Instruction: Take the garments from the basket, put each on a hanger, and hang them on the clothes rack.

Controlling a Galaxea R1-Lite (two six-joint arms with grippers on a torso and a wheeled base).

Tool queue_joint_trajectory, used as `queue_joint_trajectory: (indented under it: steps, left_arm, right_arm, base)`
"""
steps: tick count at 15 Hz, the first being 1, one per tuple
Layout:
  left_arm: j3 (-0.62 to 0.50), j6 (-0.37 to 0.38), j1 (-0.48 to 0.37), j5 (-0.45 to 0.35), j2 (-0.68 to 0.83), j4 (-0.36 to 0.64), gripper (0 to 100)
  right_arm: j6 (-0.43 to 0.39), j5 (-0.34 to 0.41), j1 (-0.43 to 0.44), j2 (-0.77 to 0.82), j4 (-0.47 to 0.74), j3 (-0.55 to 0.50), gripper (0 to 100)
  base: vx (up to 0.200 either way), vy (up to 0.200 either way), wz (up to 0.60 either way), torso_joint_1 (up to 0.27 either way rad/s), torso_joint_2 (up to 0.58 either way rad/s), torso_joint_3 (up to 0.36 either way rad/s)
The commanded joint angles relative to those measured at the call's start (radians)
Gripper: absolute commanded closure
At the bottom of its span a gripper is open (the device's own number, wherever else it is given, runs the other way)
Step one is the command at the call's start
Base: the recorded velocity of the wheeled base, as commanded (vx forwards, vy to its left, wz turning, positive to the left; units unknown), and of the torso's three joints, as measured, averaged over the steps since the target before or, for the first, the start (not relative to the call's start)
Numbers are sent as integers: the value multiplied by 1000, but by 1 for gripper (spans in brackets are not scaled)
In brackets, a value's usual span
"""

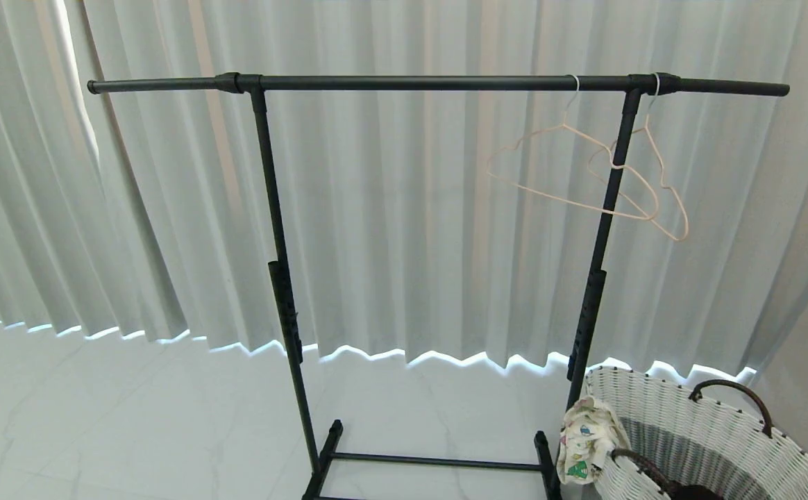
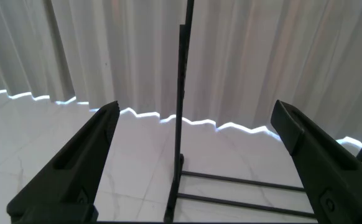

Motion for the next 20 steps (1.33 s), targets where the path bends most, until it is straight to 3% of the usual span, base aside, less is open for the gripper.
queue_joint_trajectory:
  steps: [1, 8, 12, 15, 16, 17, 18, 19, 20]
  left_arm:
    - [0, 0, 0, 1, 2, -1, 0]
    - [0, 5, 0, 1, 0, -1, 0]
    - [0, -4, 0, 1, 0, -1, 0]
    - [0, 0, 0, 1, 0, -1, 0]
    - [0, 0, 0, 1, 0, -1, 0]
    - [0, -3, 1, 1, 0, -1, 0]
    - [0, -3, 1, 1, 0, -1, 0]
    - [0, -4, 0, 1, 0, -1, 0]
    - [0, -4, 1, 1, 0, -1, 0]
  right_arm:
    - [0, 0, 0, 0, -2, 0, 0]
    - [-1, 0, 0, 0, -2, 0, 0]
    - [-56, 9, 0, 0, -34, -6, 0]
    - [-61, 67, 83, 278, 55, -288, 0]
    - [-110, 64, 143, 459, 221, -391, 0]
    - [-145, 58, 138, 581, 394, -471, 0]
    - [-156, 53, 134, 641, 465, -486, 0]
    - [-175, 32, 129, 851, 497, -497, 0]
    - [-187, 18, 129, 910, 497, -492, 0]
  base:
    - [0, 0, 0, -85, 261, 168]
    - [171, 0, 0, -16, 51, 32]
    - [0, 0, 0, 0, 0, 0]
    - [0, 0, 0, 0, 0, 0]
    - [0, 0, 0, 0, 0, 0]
    - [0, 0, 0, 0, 0, 0]
    - [0, 0, 0, 0, 0, 0]
    - [0, 0, 0, 0, 0, 0]
    - [0, 0, 0, 0, 0, 0]
